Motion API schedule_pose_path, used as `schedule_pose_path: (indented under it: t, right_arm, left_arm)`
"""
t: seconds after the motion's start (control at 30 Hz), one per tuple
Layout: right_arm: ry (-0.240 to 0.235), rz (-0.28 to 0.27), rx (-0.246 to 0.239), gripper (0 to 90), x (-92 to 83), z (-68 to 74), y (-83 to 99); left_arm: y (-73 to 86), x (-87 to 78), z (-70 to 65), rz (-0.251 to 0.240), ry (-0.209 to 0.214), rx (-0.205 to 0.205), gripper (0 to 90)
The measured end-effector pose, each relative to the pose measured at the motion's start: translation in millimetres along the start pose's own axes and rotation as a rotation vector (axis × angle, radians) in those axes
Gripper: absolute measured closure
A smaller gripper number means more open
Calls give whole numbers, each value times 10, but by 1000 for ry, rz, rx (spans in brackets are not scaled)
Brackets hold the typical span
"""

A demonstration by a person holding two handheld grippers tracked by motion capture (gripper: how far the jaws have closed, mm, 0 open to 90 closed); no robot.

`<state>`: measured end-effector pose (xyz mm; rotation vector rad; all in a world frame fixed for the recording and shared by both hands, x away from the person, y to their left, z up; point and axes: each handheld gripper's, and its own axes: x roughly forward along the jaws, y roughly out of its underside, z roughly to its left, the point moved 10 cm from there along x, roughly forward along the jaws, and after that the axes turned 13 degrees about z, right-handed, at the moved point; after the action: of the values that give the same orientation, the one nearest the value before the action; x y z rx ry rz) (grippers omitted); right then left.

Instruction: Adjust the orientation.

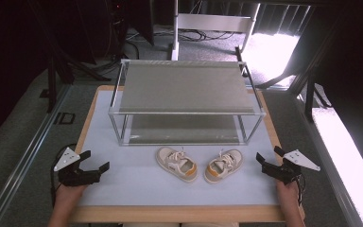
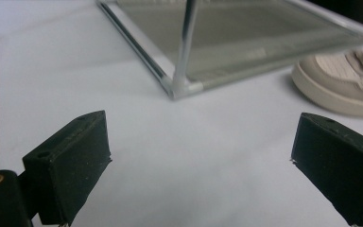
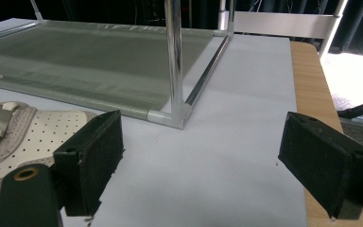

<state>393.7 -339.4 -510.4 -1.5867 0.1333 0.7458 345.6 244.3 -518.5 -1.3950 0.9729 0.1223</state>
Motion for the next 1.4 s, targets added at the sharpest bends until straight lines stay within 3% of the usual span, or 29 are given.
schedule_pose_path:
  t: [0.17,0.2,0.23,0.4,0.63,0.73,0.8,1.3,1.4]
  right_arm:
    - [2,1,-1,141,2,-1,0]
    - [1,2,-1,141,2,1,1]
    - [1,2,-1,141,2,1,1]
    - [1,2,-2,141,3,4,1]
    - [1,4,-3,141,5,6,2]
    - [0,4,-2,141,5,6,2]
    - [0,3,-3,141,4,6,1]
    - [0,4,-3,141,4,6,3]
    - [1,6,-4,141,6,9,4]
  left_arm:
    - [12,-79,-52,103,-6,68,48]
    - [22,-93,-73,149,-9,100,48]
    - [22,-93,-73,149,-9,100,48]
    - [45,-106,-122,266,-13,165,49]
    - [42,-131,-129,351,-32,203,49]
    - [52,-138,-138,405,-44,233,50]
    - [71,-142,-170,470,-49,266,50]
    - [80,-189,-249,657,-48,376,65]
    - [101,-185,-252,720,-64,411,65]
